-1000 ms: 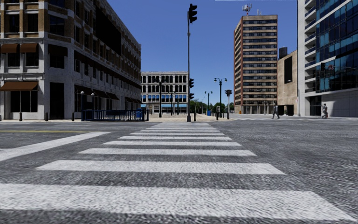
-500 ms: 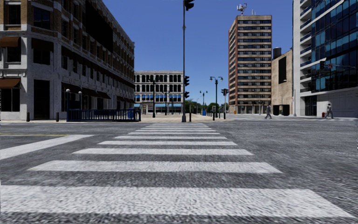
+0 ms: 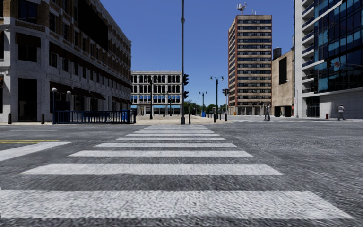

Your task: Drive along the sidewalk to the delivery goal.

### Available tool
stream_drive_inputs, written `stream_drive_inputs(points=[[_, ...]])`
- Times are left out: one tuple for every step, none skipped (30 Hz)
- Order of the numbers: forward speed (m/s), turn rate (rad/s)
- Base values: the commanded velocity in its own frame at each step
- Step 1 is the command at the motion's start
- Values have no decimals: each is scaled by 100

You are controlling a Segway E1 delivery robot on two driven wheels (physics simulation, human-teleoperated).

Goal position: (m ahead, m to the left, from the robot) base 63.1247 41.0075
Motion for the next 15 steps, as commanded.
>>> stream_drive_inputs(points=[[200, 0], [200, 0], [200, 0], [200, 0], [200, 0], [200, 0], [200, 0], [200, 0], [200, 0], [200, 0], [200, 0], [200, 0], [200, 0], [200, 0], [200, 0]])
